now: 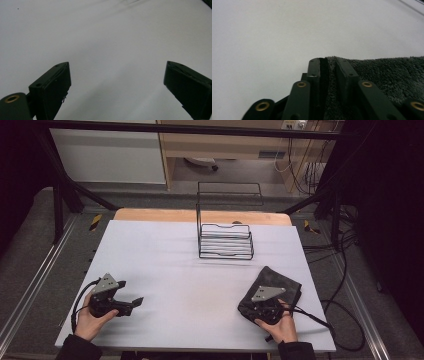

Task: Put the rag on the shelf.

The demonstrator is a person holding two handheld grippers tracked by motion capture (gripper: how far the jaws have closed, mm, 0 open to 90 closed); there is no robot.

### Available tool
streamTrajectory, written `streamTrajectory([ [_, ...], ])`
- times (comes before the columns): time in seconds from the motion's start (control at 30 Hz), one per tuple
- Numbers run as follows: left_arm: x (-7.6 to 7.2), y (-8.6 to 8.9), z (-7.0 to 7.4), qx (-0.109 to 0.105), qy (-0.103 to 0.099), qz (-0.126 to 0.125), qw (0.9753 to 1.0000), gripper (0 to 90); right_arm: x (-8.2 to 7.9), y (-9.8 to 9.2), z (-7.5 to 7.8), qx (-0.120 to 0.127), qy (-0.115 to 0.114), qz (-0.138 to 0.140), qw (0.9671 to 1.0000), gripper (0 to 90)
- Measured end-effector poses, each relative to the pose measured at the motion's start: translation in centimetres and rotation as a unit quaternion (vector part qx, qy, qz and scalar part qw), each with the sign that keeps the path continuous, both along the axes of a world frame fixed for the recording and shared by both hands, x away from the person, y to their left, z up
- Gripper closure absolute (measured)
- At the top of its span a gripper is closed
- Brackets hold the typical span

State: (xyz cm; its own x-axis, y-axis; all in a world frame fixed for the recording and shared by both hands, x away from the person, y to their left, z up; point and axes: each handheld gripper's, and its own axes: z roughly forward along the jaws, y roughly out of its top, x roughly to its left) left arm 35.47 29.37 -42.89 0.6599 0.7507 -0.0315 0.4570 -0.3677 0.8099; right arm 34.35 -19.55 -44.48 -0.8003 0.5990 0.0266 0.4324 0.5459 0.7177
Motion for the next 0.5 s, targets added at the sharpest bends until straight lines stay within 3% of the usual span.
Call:
streamTrajectory([
  [0.07,0.0,0.0,0.0,0.000,0.000,0.000,1.0000,7.4,0.1,-0.1,0.0,0.000,0.000,-0.004,1.0000,82.8],
  [0.23,0.0,0.0,0.0,0.001,0.001,-0.001,1.0000,7.4,0.2,-0.2,0.1,0.000,0.004,-0.002,1.0000,83.0],
  [0.43,0.0,-0.1,0.0,0.003,0.001,0.000,1.0000,7.4,-0.5,-0.4,0.4,0.007,0.003,0.000,1.0000,66.5],
  [0.5,-0.1,-0.1,0.0,0.003,0.001,0.000,1.0000,7.4,-0.8,-0.4,0.3,0.000,-0.006,0.002,1.0000,64.5],
])
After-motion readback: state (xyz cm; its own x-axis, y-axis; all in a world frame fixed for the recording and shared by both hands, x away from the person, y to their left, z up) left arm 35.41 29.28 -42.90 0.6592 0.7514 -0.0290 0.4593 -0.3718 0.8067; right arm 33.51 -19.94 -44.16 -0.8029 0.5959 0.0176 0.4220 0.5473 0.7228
